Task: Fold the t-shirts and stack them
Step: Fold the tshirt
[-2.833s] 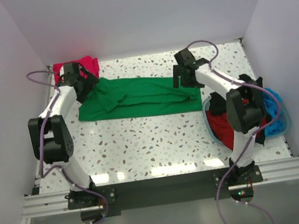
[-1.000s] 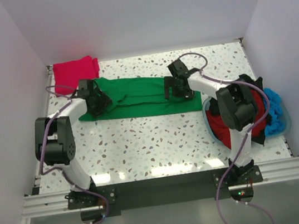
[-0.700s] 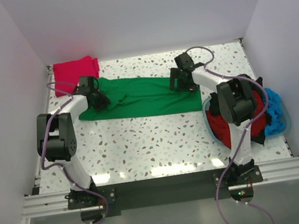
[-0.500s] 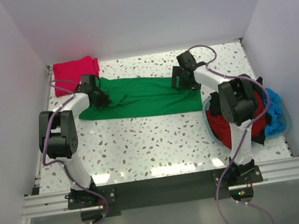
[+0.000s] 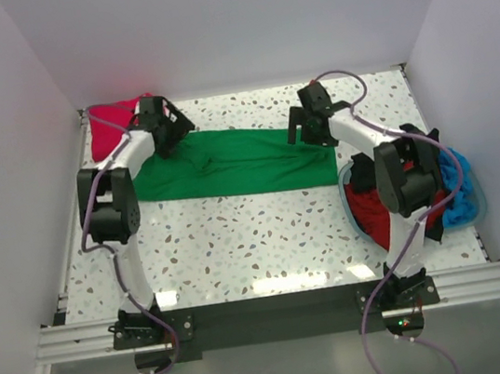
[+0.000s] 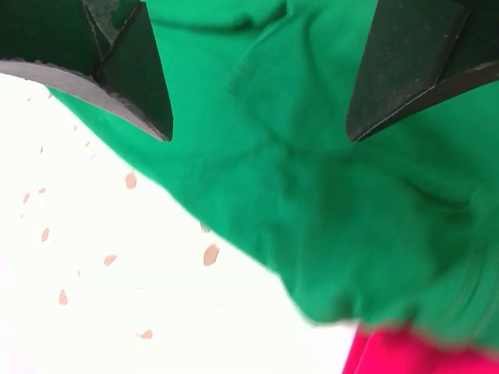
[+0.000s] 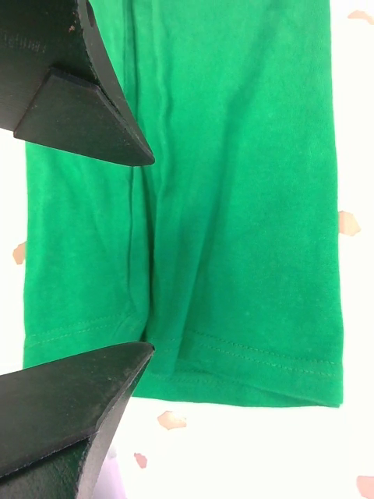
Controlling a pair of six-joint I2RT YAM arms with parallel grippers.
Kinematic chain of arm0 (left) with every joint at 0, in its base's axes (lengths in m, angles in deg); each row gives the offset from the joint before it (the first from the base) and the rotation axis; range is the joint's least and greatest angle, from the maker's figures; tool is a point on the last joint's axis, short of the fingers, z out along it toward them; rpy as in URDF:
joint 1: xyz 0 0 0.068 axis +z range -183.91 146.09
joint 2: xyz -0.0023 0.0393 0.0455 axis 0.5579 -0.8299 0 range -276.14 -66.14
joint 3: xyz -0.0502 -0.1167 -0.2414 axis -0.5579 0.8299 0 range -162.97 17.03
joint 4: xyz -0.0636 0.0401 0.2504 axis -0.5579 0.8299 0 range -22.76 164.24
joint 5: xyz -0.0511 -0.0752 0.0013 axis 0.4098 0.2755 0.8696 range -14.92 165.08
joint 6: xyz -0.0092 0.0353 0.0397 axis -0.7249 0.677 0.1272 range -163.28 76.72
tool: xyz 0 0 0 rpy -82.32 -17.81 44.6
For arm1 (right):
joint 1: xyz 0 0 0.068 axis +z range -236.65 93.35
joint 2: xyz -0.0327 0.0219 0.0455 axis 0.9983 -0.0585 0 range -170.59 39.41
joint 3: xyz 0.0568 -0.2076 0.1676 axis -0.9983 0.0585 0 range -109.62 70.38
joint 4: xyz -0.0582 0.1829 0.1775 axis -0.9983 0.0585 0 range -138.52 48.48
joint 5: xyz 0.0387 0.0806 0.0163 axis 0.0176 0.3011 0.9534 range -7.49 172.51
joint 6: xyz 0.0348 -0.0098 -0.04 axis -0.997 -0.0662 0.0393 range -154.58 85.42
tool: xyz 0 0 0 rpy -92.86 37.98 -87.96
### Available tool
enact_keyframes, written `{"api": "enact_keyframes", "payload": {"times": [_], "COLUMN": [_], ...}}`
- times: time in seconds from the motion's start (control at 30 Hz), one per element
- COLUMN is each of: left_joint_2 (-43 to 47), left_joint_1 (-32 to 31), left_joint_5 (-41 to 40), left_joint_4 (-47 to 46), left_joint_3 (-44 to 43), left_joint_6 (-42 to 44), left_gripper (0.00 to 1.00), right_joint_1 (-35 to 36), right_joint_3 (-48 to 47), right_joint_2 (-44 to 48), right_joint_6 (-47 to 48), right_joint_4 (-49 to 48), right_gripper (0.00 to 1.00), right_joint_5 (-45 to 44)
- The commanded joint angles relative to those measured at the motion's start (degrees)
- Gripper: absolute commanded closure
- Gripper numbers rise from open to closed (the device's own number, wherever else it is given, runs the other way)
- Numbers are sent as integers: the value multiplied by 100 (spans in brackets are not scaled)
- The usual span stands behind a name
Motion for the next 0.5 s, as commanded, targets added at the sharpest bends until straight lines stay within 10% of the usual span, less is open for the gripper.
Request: {"api": "enact_keyframes", "payload": {"times": [0.0, 0.27, 0.47], "left_joint_2": [-439, 210, 1414], "left_joint_1": [-23, -286, -436], "left_joint_5": [-213, -432, -555], "left_joint_4": [373, 382, -268], "left_joint_3": [-895, -960, 1061], "left_joint_6": [179, 566, 445], "left_gripper": [0, 0, 0], "right_joint_1": [10, 37, 45], "right_joint_3": [-3, 165, -757], "right_joint_2": [458, 713, -191], "right_joint_6": [136, 478, 681], "right_joint_4": [143, -85, 37], "right_gripper": [1, 1, 1], "right_joint_5": [-200, 89, 511]}}
